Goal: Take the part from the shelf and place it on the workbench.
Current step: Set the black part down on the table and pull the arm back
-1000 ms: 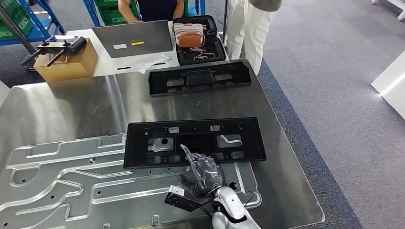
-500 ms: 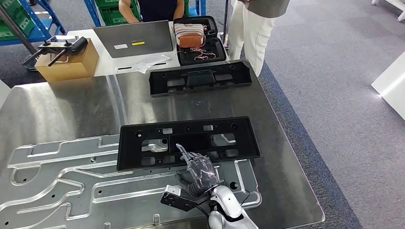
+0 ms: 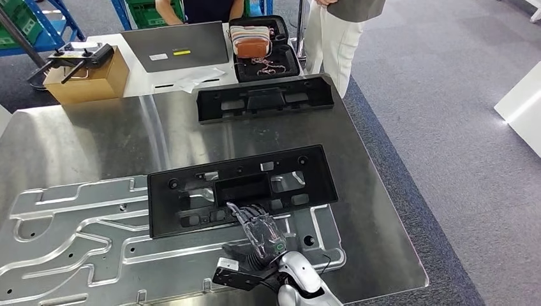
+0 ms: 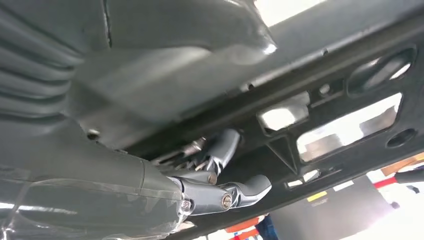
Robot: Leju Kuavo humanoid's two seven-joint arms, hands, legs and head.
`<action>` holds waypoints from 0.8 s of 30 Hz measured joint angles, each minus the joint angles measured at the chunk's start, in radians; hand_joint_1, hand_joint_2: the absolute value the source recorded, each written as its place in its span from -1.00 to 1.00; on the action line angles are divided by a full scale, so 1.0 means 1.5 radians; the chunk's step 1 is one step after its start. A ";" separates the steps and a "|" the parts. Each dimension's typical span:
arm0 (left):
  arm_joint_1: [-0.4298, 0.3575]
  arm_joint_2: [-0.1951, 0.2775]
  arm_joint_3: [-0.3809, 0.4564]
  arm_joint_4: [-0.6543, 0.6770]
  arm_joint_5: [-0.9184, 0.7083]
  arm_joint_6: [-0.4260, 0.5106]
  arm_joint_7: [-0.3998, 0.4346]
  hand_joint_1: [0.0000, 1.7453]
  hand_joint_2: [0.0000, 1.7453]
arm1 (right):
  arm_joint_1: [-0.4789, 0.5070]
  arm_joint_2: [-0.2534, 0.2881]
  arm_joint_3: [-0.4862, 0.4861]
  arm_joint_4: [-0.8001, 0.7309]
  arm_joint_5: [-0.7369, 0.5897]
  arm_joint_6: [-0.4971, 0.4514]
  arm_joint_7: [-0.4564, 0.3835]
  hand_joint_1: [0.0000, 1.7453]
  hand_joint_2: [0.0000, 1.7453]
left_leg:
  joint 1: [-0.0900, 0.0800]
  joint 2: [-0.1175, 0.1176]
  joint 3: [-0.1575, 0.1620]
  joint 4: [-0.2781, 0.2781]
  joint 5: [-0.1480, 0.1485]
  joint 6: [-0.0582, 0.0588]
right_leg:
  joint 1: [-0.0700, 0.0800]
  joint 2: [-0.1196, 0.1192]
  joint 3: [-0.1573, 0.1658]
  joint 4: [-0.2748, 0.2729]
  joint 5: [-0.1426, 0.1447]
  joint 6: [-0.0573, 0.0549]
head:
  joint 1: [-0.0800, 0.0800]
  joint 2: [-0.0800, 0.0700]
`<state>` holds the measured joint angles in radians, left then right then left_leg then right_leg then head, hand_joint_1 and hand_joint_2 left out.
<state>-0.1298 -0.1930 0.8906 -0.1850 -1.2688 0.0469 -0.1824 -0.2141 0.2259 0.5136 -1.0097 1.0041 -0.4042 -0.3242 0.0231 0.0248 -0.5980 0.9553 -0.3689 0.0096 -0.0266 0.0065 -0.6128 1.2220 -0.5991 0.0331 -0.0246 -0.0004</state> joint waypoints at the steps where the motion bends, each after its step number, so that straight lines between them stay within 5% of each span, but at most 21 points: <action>1: 0.000 0.000 0.002 0.000 0.001 -0.002 0.000 -1.00 -1.00 | -0.003 0.000 0.002 0.001 -0.002 0.000 -0.003 -1.00 -1.00 | 0.004 0.000 -0.008 0.009 0.000 -0.005 | -0.005 -0.002 0.027 -0.044 0.019 0.006 | 0.000 0.000; 3: -0.001 0.002 0.004 -0.001 0.002 -0.004 -0.001 -1.00 -1.00 | -0.010 0.000 0.007 0.005 -0.008 -0.001 -0.007 -1.00 -1.00 | 0.008 -0.001 -0.022 0.026 0.000 -0.018 | -0.006 -0.002 0.069 -0.114 0.044 0.010 | 0.000 0.000; 4: -0.001 0.003 0.005 -0.002 0.002 -0.006 -0.001 -1.00 -1.00 | -0.014 0.000 0.010 0.007 -0.011 -0.002 -0.009 -1.00 -1.00 | 0.009 -0.003 -0.026 0.033 0.001 -0.024 | -0.006 -0.001 0.076 -0.129 0.047 0.006 | 0.000 0.000; 8: 0.001 0.004 0.006 -0.004 0.000 -0.010 -0.002 -1.00 -1.00 | -0.022 0.001 0.015 0.013 -0.015 -0.003 -0.010 -1.00 -1.00 | 0.011 -0.008 -0.038 0.040 0.003 -0.044 | -0.002 0.002 0.055 -0.120 0.056 -0.026 | 0.000 0.000; 10: 0.002 0.006 0.006 -0.004 -0.001 -0.011 -0.002 -1.00 -1.00 | -0.023 0.002 0.015 0.015 -0.015 -0.003 -0.009 -1.00 -1.00 | 0.012 -0.009 -0.057 0.083 -0.047 -0.046 | -0.001 0.000 0.039 -0.120 0.071 -0.037 | 0.000 0.000; 12: 0.001 0.007 0.006 -0.004 -0.003 -0.011 -0.001 -1.00 -1.00 | -0.025 0.002 0.017 0.015 -0.015 -0.003 -0.007 -1.00 -1.00 | 0.010 -0.010 -0.082 0.171 -0.114 -0.044 | 0.003 -0.001 0.021 -0.120 0.084 -0.042 | 0.000 0.000; 14: 0.001 0.007 0.006 -0.004 -0.004 -0.011 0.000 -1.00 -1.00 | -0.027 0.002 0.018 0.016 -0.014 -0.003 -0.005 -1.00 -1.00 | 0.007 -0.010 -0.083 0.232 -0.136 -0.039 | 0.009 -0.001 0.003 -0.119 0.097 -0.043 | 0.000 0.000; 16: 0.001 0.008 0.006 -0.004 -0.004 -0.011 0.000 -1.00 -1.00 | -0.029 0.002 0.018 0.016 -0.013 -0.004 -0.003 -1.00 -1.00 | 0.002 -0.011 -0.036 0.202 -0.111 -0.029 | 0.015 0.000 -0.011 -0.118 0.108 -0.043 | 0.000 0.000; 19: -0.002 0.010 0.006 -0.005 -0.004 -0.012 0.000 -1.00 -1.00 | -0.029 0.002 0.019 0.016 -0.011 -0.005 0.001 -1.00 -1.00 | -0.010 -0.016 0.062 0.065 -0.099 -0.009 | 0.017 0.001 -0.021 -0.119 0.124 -0.038 | 0.000 0.000; 22: -0.004 0.011 0.006 -0.006 -0.004 -0.011 -0.001 -1.00 -1.00 | -0.022 0.002 0.019 0.016 -0.009 -0.005 0.004 -1.00 -1.00 | -0.017 -0.017 0.073 0.028 -0.092 -0.002 | 0.014 0.002 -0.024 -0.128 0.143 -0.024 | 0.000 0.000; 24: -0.004 0.011 0.006 -0.006 -0.004 -0.011 -0.002 -1.00 -1.00 | -0.019 0.000 0.019 0.016 -0.008 -0.005 0.006 -1.00 -1.00 | -0.014 -0.013 0.066 0.017 -0.074 0.007 | 0.014 0.002 -0.031 -0.119 0.128 -0.018 | 0.000 0.000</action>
<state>-0.1364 -0.1765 0.9001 -0.1941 -1.2743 0.0305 -0.1847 -0.2424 0.2264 0.5418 -0.9857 0.9921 -0.4111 -0.3150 0.0014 0.0058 -0.4997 0.9801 -0.4793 0.0198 -0.0053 0.0094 -0.6586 1.0429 -0.4073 0.0068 -0.0247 -0.0004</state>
